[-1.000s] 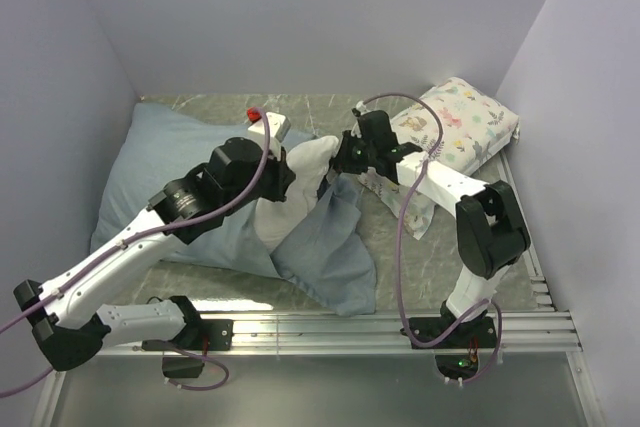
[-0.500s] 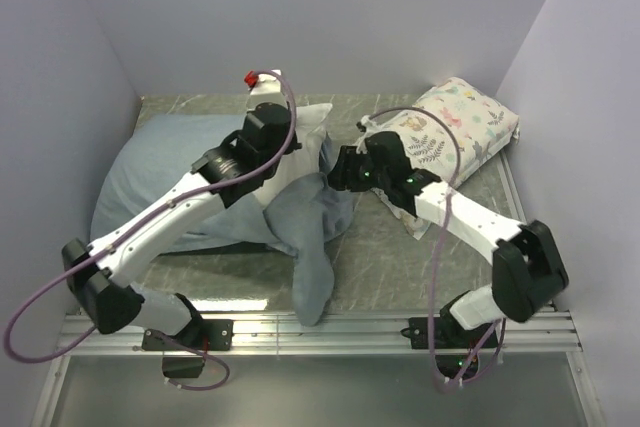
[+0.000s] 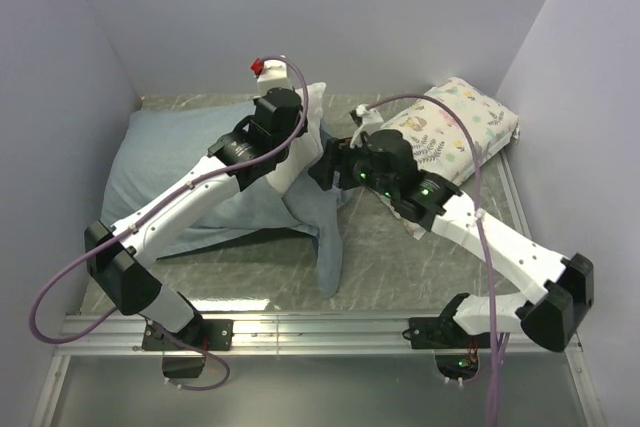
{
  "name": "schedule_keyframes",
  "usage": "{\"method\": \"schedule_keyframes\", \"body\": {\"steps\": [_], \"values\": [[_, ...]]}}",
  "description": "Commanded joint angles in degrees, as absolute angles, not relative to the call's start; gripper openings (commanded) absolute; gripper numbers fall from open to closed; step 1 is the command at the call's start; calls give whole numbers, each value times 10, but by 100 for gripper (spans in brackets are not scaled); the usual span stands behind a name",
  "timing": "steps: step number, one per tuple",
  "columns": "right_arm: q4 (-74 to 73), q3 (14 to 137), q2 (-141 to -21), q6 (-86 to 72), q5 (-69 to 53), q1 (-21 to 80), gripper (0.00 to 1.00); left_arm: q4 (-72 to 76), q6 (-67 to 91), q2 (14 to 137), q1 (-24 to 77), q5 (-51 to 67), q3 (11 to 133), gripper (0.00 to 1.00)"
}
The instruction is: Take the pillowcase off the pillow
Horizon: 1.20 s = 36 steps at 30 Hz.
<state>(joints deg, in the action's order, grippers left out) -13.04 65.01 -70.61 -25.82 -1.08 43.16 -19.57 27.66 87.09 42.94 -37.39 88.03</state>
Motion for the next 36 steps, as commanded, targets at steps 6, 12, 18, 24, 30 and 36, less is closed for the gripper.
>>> {"method": "schedule_keyframes", "body": {"steps": [6, 12, 18, 24, 30, 36], "values": [[-170, 729, -801, -256, 86, 466, 67, -115, 277, 875, 429, -374, 943, 1], [-166, 628, -733, -267, 105, 468, 19, -134, 274, 895, 398, -369, 974, 0], [-165, 529, -635, -281, 96, 468, 5, -149, 277, 918, 350, -355, 1010, 0], [-129, 421, -593, -308, 84, 472, 1, -179, 276, 940, 321, -340, 1074, 0], [-1, 400, -718, -343, 30, 475, 0, -215, 303, 941, 318, -295, 1117, 1], [105, 502, -910, -335, -32, 471, 0, -208, 358, 876, 318, -193, 1060, 0]]}}
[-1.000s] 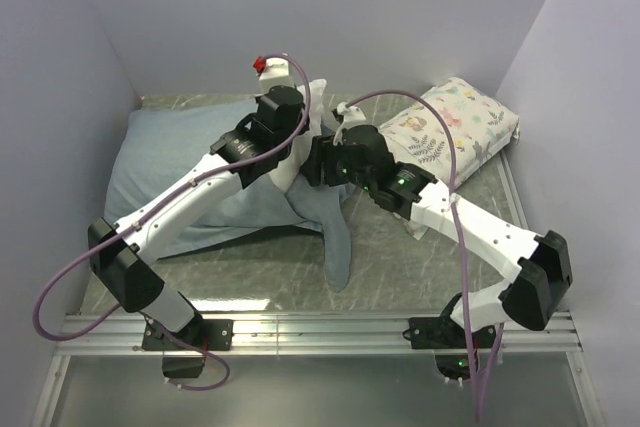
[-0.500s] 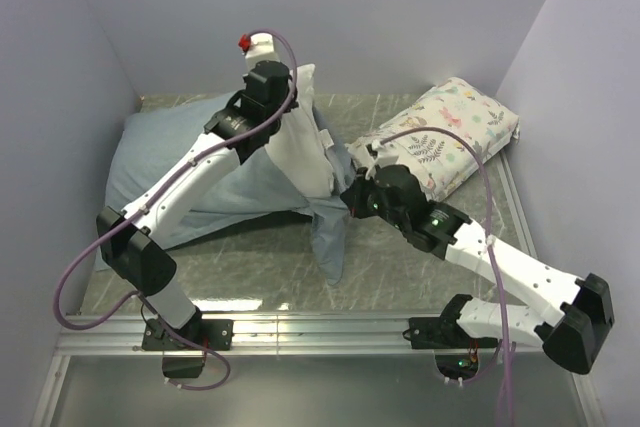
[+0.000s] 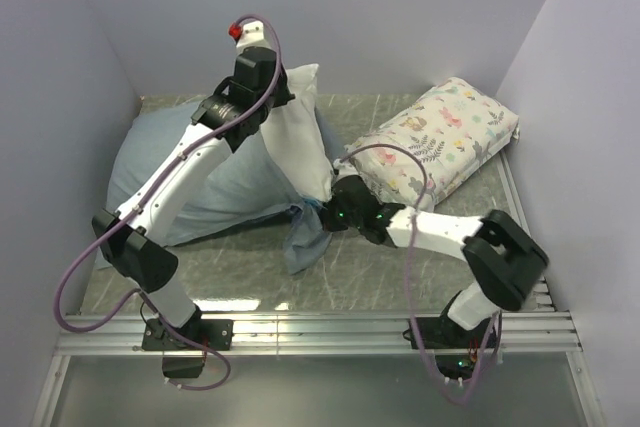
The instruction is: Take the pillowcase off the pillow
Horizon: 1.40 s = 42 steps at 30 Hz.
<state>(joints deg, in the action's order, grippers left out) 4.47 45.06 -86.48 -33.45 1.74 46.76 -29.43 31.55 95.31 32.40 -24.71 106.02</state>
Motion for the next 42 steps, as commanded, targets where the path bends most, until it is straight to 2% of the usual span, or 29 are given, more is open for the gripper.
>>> {"method": "schedule_keyframes", "body": {"steps": [1, 4, 5, 10, 13, 16, 23, 26, 27, 28, 36, 42], "values": [[122, 511, -921, -336, -46, 468, 0, -204, 362, 866, 318, -182, 1038, 0], [136, 532, -938, -336, -90, 466, 4, -208, 363, 843, 318, -161, 1019, 0], [137, 522, -923, -338, -87, 465, 14, -210, 360, 840, 318, -158, 1013, 0], [85, 486, -832, -357, -72, 425, 49, -192, 361, 804, 319, -131, 941, 0], [30, 468, -755, -347, -38, 411, 61, -178, 363, 796, 318, -112, 919, 0], [-22, 461, -680, -343, -1, 407, 68, -171, 365, 795, 318, -102, 916, 0], [-50, 460, -526, -331, -24, 401, 80, -169, 365, 800, 320, -91, 917, 0], [-54, 487, -537, -313, -67, 408, 83, -165, 366, 802, 321, -81, 915, 0], [-62, 494, -547, -303, -68, 413, 92, -164, 367, 802, 322, -80, 914, 1], [-62, 500, -562, -300, -61, 421, 94, -164, 367, 803, 323, -79, 913, 1], [-20, 518, -586, -297, -25, 487, 98, -169, 362, 811, 330, -79, 910, 1], [24, 485, -565, -312, -1, 508, 99, -171, 359, 819, 331, -77, 904, 0]]}}
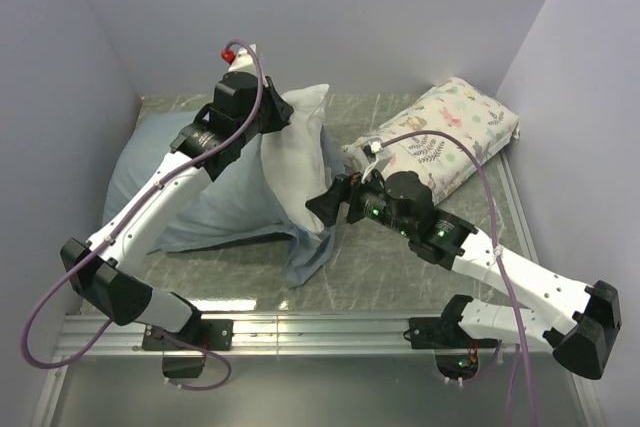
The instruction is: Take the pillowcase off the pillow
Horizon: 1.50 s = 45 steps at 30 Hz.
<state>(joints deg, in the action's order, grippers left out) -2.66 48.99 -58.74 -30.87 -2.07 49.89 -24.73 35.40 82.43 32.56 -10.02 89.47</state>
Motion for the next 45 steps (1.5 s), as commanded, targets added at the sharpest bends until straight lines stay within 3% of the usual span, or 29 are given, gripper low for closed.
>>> {"method": "schedule_keyframes", "body": {"steps": [1, 17, 20, 21, 24, 25, 26, 27, 29, 30, 31, 33, 40, 45], "values": [[24, 484, -566, -311, -1, 511, 100, -171, 360, 821, 332, -76, 900, 0], [25, 552, -693, -299, 44, 518, 97, -176, 361, 809, 364, -75, 889, 1], [33, 579, -700, -297, 36, 517, 64, -171, 364, 801, 366, -62, 873, 1], [32, 587, -707, -296, 32, 517, 39, -171, 364, 800, 366, -56, 865, 0], [5, 630, -728, -286, 28, 518, 0, -171, 363, 796, 366, -39, 860, 0], [-7, 644, -729, -283, 33, 518, 0, -173, 361, 795, 366, -37, 860, 2], [-14, 649, -729, -280, 50, 518, 0, -177, 354, 792, 365, -45, 863, 8], [-28, 651, -723, -279, 61, 518, 0, -193, 350, 790, 366, -53, 873, 28], [-42, 657, -715, -271, 90, 517, 0, -207, 337, 779, 365, -77, 883, 53], [-52, 659, -705, -267, 98, 517, 0, -220, 332, 773, 366, -104, 892, 71], [-57, 664, -700, -265, 106, 518, 0, -224, 328, 766, 365, -119, 896, 77], [-75, 672, -694, -252, 124, 518, 0, -237, 316, 744, 366, -164, 902, 84], [-118, 737, -704, -222, 136, 518, 0, -295, 333, 678, 359, -286, 810, 87], [-141, 766, -717, -210, 132, 518, 0, -342, 336, 651, 324, -337, 758, 93]]}}
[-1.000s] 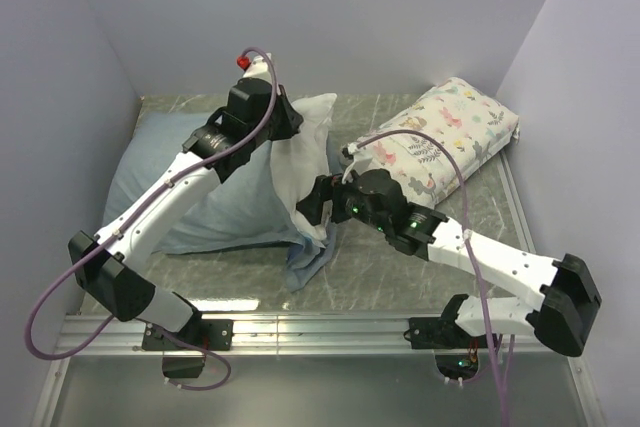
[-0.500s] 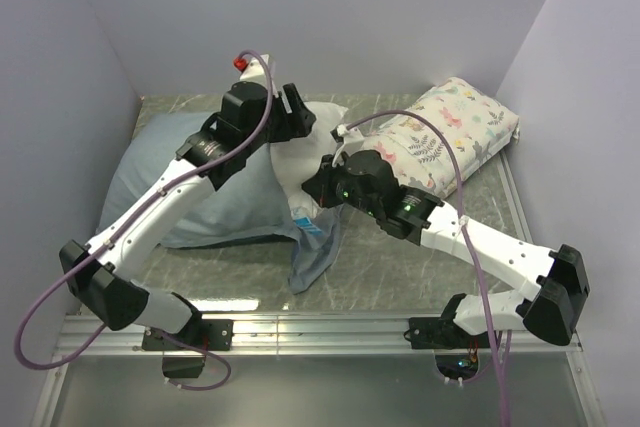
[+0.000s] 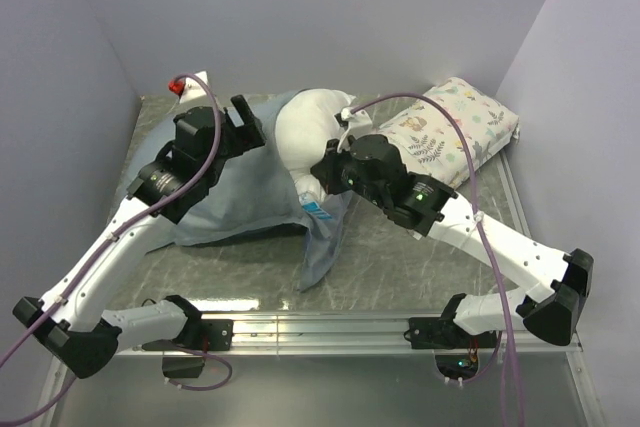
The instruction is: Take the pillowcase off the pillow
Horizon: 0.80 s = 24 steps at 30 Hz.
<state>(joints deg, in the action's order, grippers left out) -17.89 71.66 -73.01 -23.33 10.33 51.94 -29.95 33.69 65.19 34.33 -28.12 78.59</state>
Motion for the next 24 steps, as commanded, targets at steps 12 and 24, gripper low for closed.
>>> {"method": "schedule_keyframes", "body": {"steps": [12, 24], "values": [[-193, 894, -758, -180, 140, 518, 0, -339, 343, 627, 224, -295, 692, 85], [-290, 1164, -835, -137, 175, 503, 0, -311, 372, 645, 115, -276, 692, 1]]}}
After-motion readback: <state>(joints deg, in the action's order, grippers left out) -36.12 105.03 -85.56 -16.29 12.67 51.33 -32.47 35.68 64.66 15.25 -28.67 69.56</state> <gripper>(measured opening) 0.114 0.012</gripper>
